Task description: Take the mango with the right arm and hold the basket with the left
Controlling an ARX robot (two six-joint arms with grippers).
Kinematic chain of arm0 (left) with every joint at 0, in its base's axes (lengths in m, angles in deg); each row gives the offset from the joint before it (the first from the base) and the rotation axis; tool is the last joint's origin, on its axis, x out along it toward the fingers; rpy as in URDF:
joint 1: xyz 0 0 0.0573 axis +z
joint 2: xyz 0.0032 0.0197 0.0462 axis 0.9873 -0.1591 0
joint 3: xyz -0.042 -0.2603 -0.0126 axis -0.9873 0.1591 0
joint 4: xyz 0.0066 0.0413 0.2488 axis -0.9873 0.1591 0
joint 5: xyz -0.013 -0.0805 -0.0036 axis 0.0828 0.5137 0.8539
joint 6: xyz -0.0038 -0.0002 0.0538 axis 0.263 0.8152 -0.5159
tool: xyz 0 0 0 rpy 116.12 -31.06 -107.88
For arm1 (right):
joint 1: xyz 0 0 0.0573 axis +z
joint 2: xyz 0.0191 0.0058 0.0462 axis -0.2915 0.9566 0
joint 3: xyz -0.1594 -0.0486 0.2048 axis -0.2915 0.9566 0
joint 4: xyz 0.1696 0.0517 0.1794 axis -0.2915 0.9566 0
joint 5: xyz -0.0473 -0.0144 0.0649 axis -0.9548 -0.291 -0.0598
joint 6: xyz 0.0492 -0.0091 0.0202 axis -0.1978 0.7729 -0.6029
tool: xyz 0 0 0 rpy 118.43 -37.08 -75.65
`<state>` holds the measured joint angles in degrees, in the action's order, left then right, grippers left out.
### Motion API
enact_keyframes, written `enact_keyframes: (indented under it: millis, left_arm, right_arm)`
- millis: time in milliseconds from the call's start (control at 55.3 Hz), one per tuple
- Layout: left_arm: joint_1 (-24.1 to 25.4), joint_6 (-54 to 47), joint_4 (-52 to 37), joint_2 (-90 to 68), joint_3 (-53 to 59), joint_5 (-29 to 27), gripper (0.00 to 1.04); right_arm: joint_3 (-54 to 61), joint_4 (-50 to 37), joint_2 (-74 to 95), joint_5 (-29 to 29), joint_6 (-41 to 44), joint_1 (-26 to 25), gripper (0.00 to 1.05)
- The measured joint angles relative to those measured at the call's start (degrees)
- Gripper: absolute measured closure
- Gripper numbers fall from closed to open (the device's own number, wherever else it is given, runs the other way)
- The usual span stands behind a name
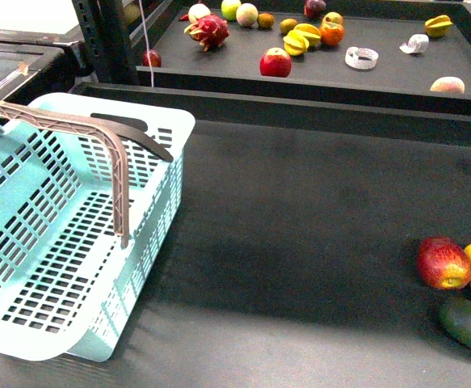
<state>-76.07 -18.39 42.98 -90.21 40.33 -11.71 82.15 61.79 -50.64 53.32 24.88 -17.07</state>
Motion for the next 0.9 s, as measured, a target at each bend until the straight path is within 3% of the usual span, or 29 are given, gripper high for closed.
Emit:
enact_keyframes:
  millis: [307, 778, 904]
  left_arm:
    - [0.17, 6.38, -4.11, -20.37, -15.17, 5.64, 0.08]
    - [-3.52, 11.13, -1.62, -32.06, -28.70, 6.12, 0.08]
    - [-4.09, 11.85, -0.59, -32.35, -29.73, 5.73, 0.26]
  right_arm:
    - [0.00, 0.00, 0.00, 0.00, 0.00, 0.00, 0.08]
    - [0.00, 0.00, 0.00, 0.00, -0.02, 0.00, 0.08]
    - [0.00, 0.00, 0.00, 0.00, 0.00, 0.00, 0.08]
